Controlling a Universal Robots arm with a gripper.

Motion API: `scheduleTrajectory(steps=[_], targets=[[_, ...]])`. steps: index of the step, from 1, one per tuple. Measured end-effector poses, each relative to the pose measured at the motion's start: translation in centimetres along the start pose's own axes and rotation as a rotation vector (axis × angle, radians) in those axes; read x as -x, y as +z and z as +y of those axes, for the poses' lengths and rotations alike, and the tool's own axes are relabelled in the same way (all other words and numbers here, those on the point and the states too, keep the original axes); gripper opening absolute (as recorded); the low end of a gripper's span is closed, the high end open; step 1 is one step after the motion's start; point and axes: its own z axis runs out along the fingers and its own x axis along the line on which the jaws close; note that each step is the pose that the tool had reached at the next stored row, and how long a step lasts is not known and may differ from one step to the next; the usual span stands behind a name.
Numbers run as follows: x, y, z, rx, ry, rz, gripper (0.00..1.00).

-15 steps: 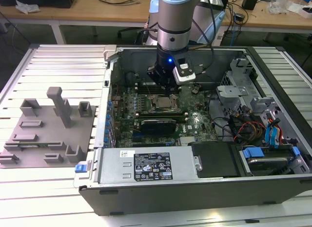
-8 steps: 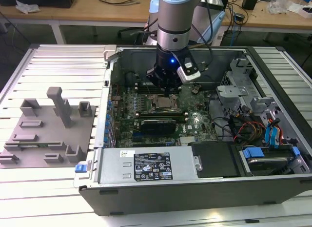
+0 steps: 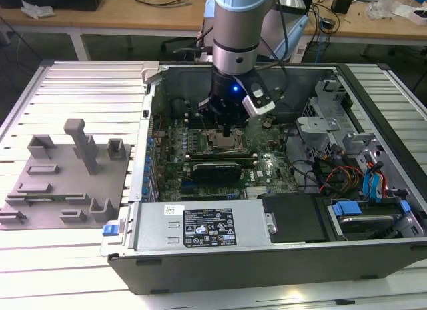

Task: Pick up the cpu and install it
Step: 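Close the cpu cover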

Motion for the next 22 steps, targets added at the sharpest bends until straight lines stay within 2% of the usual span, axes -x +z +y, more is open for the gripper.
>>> scheduleTrajectory(steps=[5,7,11,14,17,22], targets=[[-1.09,0.21,-0.13,0.0006,-0.003,0.0001,0.11],[-1.11,0.22,-0.13,0.0007,-0.003,0.0,0.11],[-1.64,0.38,-0.11,0.0007,-0.004,-0.0027,0.11],[-2.22,0.74,-0.09,0.0002,-0.008,-0.0145,0.11],[-3.33,1.32,-0.05,-0.0003,-0.014,-0.0294,0.11],[-3.75,1.73,-0.05,-0.0005,-0.018,-0.0323,0.11]])
